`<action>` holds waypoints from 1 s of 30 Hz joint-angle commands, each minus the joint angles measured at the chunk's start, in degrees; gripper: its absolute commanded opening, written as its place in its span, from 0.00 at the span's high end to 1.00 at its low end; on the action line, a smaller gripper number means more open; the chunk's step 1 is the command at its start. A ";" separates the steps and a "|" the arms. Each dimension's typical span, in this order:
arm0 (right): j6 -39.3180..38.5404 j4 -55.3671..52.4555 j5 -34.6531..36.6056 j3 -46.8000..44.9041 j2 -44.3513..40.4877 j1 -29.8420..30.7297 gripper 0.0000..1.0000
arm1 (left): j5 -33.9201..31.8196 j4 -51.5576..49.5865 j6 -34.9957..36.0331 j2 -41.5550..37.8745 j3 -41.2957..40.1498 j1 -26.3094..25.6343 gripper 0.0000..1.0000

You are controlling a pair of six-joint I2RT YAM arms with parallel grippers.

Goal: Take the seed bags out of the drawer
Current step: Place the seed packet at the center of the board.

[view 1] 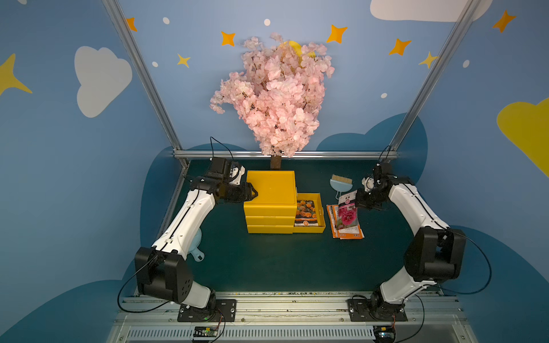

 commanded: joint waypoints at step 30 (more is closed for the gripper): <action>5.22 2.38 4.61 4.82 -0.21 16.52 0.80 | -0.08 -3.76 1.15 2.05 -1.89 -1.39 0.40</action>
